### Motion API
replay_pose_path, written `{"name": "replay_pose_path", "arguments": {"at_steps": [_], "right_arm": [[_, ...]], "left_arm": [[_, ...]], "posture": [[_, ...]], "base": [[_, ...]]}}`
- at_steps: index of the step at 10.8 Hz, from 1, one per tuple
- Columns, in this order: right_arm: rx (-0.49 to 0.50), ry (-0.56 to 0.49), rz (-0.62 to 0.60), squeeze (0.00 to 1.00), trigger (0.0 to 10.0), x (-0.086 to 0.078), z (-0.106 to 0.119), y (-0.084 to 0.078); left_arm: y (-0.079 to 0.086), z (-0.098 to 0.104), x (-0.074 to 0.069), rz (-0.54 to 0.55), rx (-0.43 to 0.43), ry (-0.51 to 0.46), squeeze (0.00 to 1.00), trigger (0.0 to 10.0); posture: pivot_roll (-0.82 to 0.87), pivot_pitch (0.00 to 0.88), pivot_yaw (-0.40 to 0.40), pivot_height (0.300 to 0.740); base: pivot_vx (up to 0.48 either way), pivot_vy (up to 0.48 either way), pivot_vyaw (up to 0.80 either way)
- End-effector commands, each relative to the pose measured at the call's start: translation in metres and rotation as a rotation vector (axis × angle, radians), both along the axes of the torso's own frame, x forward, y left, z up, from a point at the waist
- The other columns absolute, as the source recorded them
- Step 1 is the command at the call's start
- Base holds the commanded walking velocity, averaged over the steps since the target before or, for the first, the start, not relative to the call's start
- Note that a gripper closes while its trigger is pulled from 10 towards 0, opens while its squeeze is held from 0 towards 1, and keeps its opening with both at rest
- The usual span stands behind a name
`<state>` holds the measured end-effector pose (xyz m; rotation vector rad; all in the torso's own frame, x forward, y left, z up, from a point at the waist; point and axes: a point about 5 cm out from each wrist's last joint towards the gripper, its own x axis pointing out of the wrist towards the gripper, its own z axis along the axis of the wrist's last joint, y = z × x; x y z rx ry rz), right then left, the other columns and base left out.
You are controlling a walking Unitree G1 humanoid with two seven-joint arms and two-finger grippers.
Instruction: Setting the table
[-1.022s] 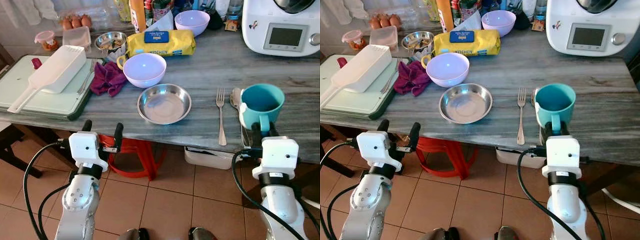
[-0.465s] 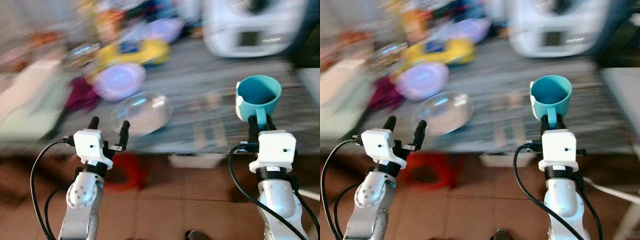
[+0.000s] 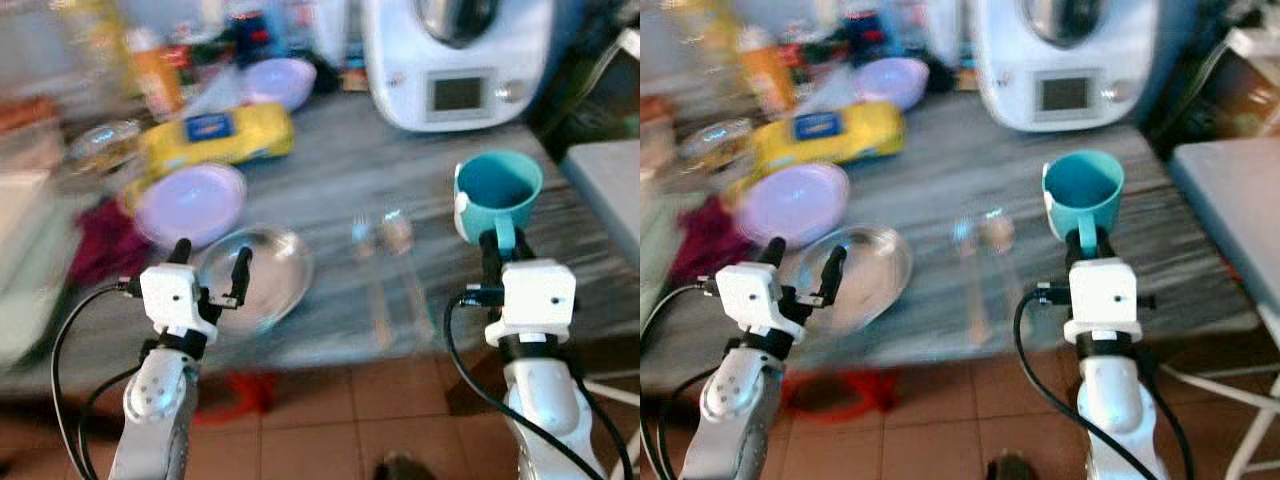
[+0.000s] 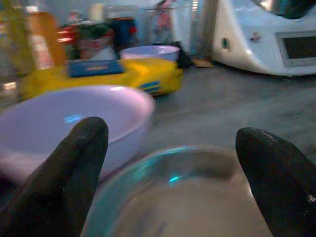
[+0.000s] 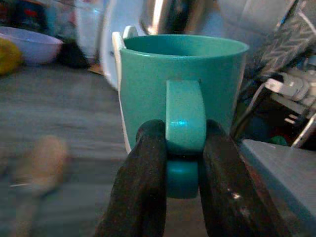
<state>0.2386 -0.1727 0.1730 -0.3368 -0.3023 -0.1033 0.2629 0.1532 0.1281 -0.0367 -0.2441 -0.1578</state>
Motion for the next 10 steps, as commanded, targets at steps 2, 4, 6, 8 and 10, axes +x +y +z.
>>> {"name": "replay_pose_path", "arguments": {"at_steps": [2,4,6,8,10], "right_arm": [[-0.050,-0.059,0.035,0.00,10.0,0.004,0.012,0.005],[-0.076,-0.082,0.059,0.00,10.0,0.009,0.018,0.006],[-0.082,-0.093,0.121,0.00,10.0,0.015,0.022,0.012],[-0.052,-0.096,0.235,0.00,10.0,0.027,0.032,0.020],[0.009,-0.054,0.346,0.00,10.0,0.044,0.037,0.026]], "left_arm": [[0.000,0.009,-0.003,-0.011,0.018,-0.051,0.00,10.0],[0.005,0.023,-0.006,-0.021,0.041,-0.116,0.00,10.0],[0.002,0.029,-0.010,-0.088,0.076,-0.153,0.00,10.0],[0.002,0.020,-0.020,-0.199,0.118,-0.140,0.00,10.0],[0.004,0.009,-0.025,-0.295,0.141,-0.091,0.00,10.0]], "posture": [[-0.14,0.158,0.092,0.740],[-0.13,0.155,0.087,0.740],[-0.12,0.151,0.082,0.740],[-0.12,0.149,0.081,0.740],[-0.11,0.153,0.081,0.740]], "base": [[0.000,0.000,0.00],[0.000,0.000,0.00],[0.000,0.000,0.00],[0.000,0.000,0.00],[0.000,0.000,0.00]]}}
